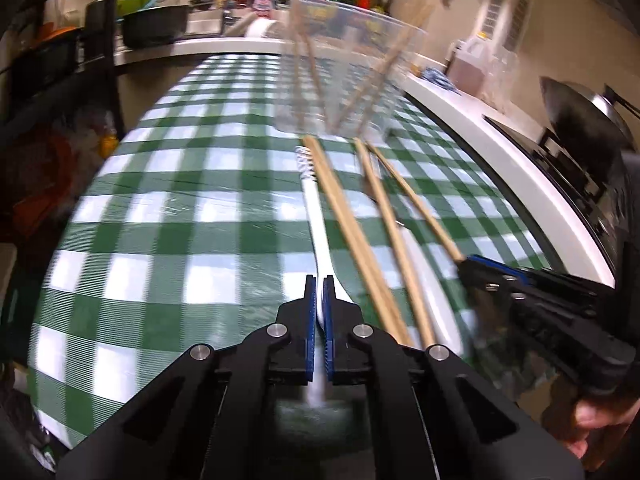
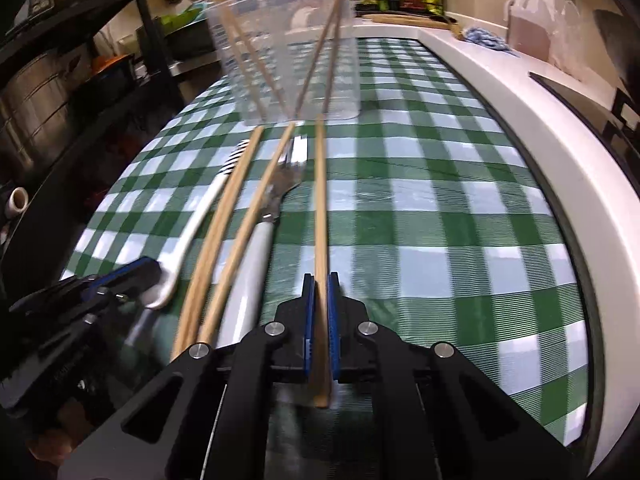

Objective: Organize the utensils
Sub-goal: 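Lower left tool onto the white spoon while right tool closes on a chopstick, then lift the spoon with left tool while right tool lifts its chopstick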

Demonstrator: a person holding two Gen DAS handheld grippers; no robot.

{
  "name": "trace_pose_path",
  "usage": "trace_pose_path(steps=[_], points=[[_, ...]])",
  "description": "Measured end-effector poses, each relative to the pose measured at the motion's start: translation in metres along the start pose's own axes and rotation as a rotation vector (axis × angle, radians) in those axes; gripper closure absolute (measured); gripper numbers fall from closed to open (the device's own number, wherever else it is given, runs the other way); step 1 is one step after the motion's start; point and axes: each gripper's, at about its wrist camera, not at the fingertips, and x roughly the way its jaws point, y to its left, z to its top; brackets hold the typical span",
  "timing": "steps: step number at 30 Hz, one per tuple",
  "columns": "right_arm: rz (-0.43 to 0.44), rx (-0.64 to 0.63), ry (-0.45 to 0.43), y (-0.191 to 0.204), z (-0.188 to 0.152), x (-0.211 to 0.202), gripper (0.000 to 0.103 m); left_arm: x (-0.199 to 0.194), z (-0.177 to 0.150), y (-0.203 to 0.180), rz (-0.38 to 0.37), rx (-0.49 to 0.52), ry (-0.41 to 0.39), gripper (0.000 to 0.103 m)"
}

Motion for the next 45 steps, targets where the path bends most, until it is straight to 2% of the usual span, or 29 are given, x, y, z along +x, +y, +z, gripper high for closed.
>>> trace_pose_path(steps=[3, 8, 12, 17, 20, 26, 32, 45], points=[[-0.046, 0.028, 0.006, -0.010, 0.002, 0.001, 0.096, 0.000, 0.004, 0.011, 0.052, -0.015, -0.014, 0.099], [-0.044, 0.031, 0.016, -0.011, 0.002, 0.001, 0.092, 0.000, 0.006, 0.021, 0.041, -0.048, -0.016, 0.099], [-0.032, 0.039, 0.021, -0.011, 0.002, 0.000, 0.092, -0.006, 0.005, 0.022, 0.007, -0.061, -0.047, 0.077], [-0.029, 0.044, 0.024, -0.011, 0.002, 0.001, 0.092, 0.002, -0.003, 0.022, 0.003, -0.073, -0.006, 0.077], [-0.028, 0.044, 0.026, -0.009, 0.001, 0.000, 0.092, 0.001, -0.006, 0.018, 0.032, -0.046, -0.019, 0.081], [-0.033, 0.032, 0.026, -0.006, 0.000, 0.000, 0.092, -0.001, -0.011, 0.012, 0.070, -0.019, -0.057, 0.081], [-0.026, 0.033, 0.031, -0.006, 0.000, -0.001, 0.092, -0.004, -0.010, 0.021, 0.033, -0.072, -0.063, 0.080], [-0.038, 0.014, 0.028, -0.004, -0.001, -0.001, 0.091, 0.002, -0.015, 0.004, 0.114, 0.051, -0.113, 0.079]])
